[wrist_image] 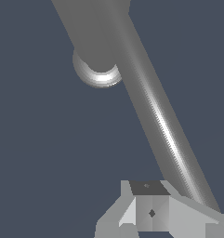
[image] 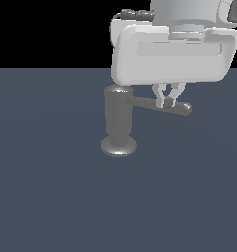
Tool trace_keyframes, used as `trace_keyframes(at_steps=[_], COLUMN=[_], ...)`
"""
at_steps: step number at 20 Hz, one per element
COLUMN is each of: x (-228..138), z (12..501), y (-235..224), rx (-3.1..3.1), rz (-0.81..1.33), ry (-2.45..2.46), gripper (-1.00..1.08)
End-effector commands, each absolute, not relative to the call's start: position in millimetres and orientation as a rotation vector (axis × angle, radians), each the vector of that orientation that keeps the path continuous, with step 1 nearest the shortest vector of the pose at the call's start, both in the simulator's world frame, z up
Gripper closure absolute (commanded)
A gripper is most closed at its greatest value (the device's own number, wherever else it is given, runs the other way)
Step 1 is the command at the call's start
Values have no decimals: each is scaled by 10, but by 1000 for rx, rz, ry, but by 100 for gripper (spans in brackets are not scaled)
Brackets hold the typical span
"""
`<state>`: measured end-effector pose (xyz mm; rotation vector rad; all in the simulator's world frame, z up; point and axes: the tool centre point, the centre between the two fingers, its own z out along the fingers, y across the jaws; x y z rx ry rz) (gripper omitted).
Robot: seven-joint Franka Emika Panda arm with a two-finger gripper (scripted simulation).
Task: Turn on the faucet by rotating a designated handle.
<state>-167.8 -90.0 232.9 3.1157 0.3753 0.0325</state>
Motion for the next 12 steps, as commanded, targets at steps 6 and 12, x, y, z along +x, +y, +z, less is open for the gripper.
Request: trace_keyframes(at_steps=[6, 12], x=[-1577, -1477], z=[2227, 2227], y=[-1162, -1382], rx=[3117, 3117], rz=[-1, -1], ry=[386, 386], gripper=[108, 108])
